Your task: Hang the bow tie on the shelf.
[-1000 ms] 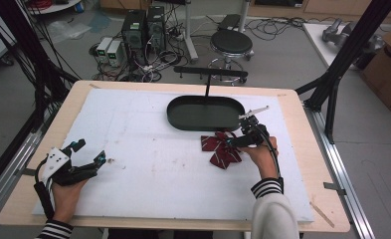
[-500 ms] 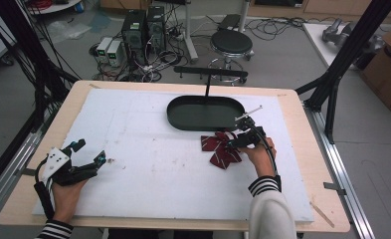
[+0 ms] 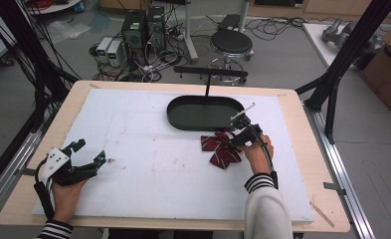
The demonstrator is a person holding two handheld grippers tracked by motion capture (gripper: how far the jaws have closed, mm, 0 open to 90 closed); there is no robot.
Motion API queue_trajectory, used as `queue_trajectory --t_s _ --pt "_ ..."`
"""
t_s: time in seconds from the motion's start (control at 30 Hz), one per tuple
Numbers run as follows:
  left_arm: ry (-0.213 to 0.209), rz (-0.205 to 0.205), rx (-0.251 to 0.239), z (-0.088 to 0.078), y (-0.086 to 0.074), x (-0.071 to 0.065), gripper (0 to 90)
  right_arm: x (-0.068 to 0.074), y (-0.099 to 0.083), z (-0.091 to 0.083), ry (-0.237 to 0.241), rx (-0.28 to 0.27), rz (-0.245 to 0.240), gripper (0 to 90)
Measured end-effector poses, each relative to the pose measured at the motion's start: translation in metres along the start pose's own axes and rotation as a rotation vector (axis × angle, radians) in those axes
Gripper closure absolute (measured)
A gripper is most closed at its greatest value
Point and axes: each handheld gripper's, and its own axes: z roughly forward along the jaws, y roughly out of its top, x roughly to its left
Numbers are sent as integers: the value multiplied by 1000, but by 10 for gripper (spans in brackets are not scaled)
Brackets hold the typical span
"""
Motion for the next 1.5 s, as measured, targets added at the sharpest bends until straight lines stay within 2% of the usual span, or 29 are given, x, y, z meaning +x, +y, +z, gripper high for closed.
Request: queue_trajectory --t_s 0.13,0.2,0.23,0.27,0.63,0.83,0.9,1.07,1.1,1.13,1.2,1.23,1.3,1.33,1.4,1.43,1.5 --pt "0 0 1 0 0 0 147 1 1 2 -10 20 -6 649" --pt "1 -1 1 0 0 0 147 1 1 4 -10 30 -2 718" --pt "2 -1 1 0 0 0 147 1 1 4 -10 30 -2 718" --pt "2 -2 0 0 0 0 147 2 2 4 -16 40 -11 780" --pt "1 -6 -2 0 0 0 147 3 3 3 -35 52 0 800" --pt "0 -6 -2 0 0 1 147 0 1 -5 -18 -5 15 801" --pt "0 -5 0 0 0 1 147 -1 0 -13 -9 -60 19 801" --pt "1 -5 -1 0 0 1 147 1 -1 -26 12 -138 11 801" --pt "1 -6 -1 0 0 0 147 1 -1 -26 12 -138 11 801" --pt "1 -6 -2 0 0 1 147 2 -2 -31 21 -177 2 802" --pt "1 -6 -1 0 0 1 147 2 -2 -32 24 -186 4 802" --pt "2 -10 -3 0 0 1 146 3 -2 -36 39 -218 7 803" --pt "1 -10 -2 0 0 1 147 3 -2 -37 43 -227 4 803" --pt "1 -11 -2 0 0 1 146 4 -2 -40 51 -252 3 803" --pt "2 -10 -1 0 0 1 147 5 -2 -42 53 -264 1 803" --pt "2 -9 -2 0 0 1 146 5 -2 -45 60 -293 5 803" --pt "2 -10 -1 0 0 1 147 5 -2 -46 62 -302 7 803"
